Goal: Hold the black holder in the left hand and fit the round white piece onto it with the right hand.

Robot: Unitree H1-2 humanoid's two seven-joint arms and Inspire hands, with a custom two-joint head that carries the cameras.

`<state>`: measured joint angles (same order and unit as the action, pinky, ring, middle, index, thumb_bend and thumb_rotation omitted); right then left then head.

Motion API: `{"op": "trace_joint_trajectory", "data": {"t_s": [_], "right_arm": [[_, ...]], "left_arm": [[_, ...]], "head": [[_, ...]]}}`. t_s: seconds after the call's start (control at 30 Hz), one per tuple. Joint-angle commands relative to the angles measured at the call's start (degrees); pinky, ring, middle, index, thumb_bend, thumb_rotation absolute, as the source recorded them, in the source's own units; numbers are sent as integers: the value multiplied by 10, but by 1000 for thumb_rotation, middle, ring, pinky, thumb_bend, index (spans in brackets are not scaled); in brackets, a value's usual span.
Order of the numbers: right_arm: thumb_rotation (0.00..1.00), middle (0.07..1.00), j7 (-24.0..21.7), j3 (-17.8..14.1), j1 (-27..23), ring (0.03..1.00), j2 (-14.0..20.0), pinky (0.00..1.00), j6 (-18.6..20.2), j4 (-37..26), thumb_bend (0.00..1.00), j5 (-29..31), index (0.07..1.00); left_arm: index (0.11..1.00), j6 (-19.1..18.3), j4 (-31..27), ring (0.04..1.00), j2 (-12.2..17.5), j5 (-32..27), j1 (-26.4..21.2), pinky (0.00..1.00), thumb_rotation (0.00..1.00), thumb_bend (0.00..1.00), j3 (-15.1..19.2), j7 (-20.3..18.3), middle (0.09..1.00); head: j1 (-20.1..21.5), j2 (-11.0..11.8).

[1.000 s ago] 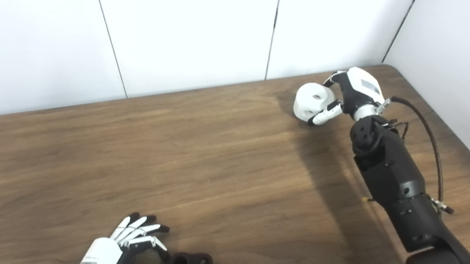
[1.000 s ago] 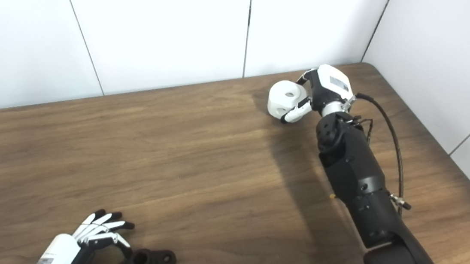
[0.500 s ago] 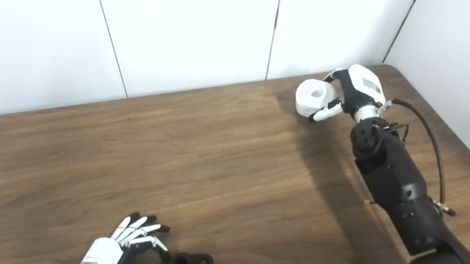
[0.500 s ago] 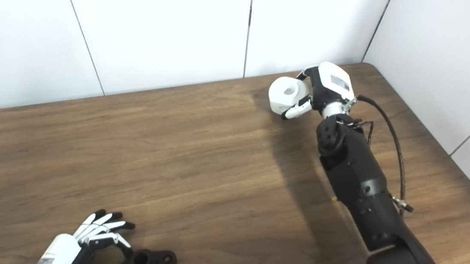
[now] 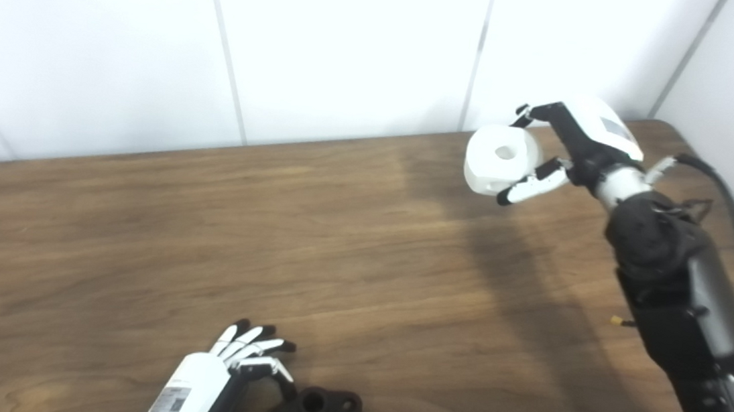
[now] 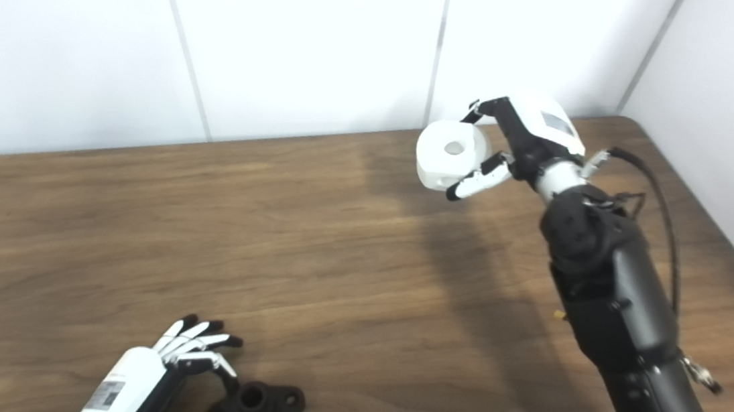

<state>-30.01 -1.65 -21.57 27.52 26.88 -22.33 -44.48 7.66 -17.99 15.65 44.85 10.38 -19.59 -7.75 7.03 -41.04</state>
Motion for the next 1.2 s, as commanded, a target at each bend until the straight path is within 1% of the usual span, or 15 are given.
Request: {"op": "trace_joint_trajectory", "data": {"t_s": [0.0,0.07,0.13,0.27,0.37,0.5,0.53,0.6,0.67,0.7,0.77,0.87,0.9,1.0,1.17], "right_arm": [[141,838,-43,-20,-8,915,-6,862,0,-49,522,-20,486],[141,841,-84,-30,0,922,-19,876,0,-81,522,-24,485],[140,843,-112,-39,5,922,-29,885,0,-102,522,-22,485],[139,827,-189,-64,20,902,-74,901,0,-154,523,-19,484],[138,828,-226,-66,27,903,-92,901,0,-181,524,-29,484],[140,857,-269,-61,30,921,-113,899,0,-216,523,-52,484],[140,859,-278,-61,30,921,-119,903,0,-223,523,-56,484],[141,863,-303,-62,33,923,-136,908,0,-245,523,-68,484],[142,866,-321,-62,35,924,-149,914,0,-261,523,-78,484],[142,866,-332,-61,39,924,-159,913,0,-273,523,-79,484],[141,874,-346,-62,45,930,-174,916,0,-289,523,-80,484],[140,887,-353,-58,63,938,-202,919,0,-312,523,-81,484],[140,887,-351,-54,68,939,-208,924,0,-317,523,-83,484],[143,889,-345,-41,80,947,-222,957,-1,-321,524,-92,483],[145,896,-343,-14,95,954,-231,996,-10,-321,523,-103,483]], "left_arm": [[488,-20,3,916,-1,25,3,1000,57,516,-10,-25,815],[488,-27,1,918,-4,27,1,1000,57,516,-12,-28,814],[488,-30,0,921,-6,28,0,1000,58,516,-14,-29,814],[488,-37,-4,920,-7,31,-2,1000,58,516,-19,-30,815],[488,-40,-7,919,-7,31,-4,1000,58,515,-21,-31,813],[488,-43,-12,921,-7,31,-7,1000,58,515,-21,-35,812],[488,-44,-13,922,-7,30,-8,1000,58,515,-20,-36,812],[488,-47,-16,922,-7,30,-10,1000,59,515,-20,-41,812],[488,-49,-17,923,-7,30,-12,1000,58,515,-19,-44,813],[488,-52,-19,923,-7,31,-14,1000,58,515,-20,-47,813],[488,-56,-21,923,-7,32,-16,1000,58,515,-20,-52,815],[488,-64,-24,921,-8,33,-18,1000,58,515,-21,-59,816],[488,-66,-26,922,-8,33,-18,1000,59,515,-21,-62,818],[488,-68,-30,920,-9,35,-20,1000,58,515,-22,-65,816],[487,-68,-32,918,-11,31,-23,1000,58,516,-22,-64,812]], "head": [[-3,-4],[-6,-6],[-9,-8],[-14,-18],[-16,-24],[-20,-43],[-20,-43],[-22,-55],[-22,-55],[-22,-62],[-21,-67],[-21,-67],[-23,-74],[-26,-80],[-29,-93]]}}
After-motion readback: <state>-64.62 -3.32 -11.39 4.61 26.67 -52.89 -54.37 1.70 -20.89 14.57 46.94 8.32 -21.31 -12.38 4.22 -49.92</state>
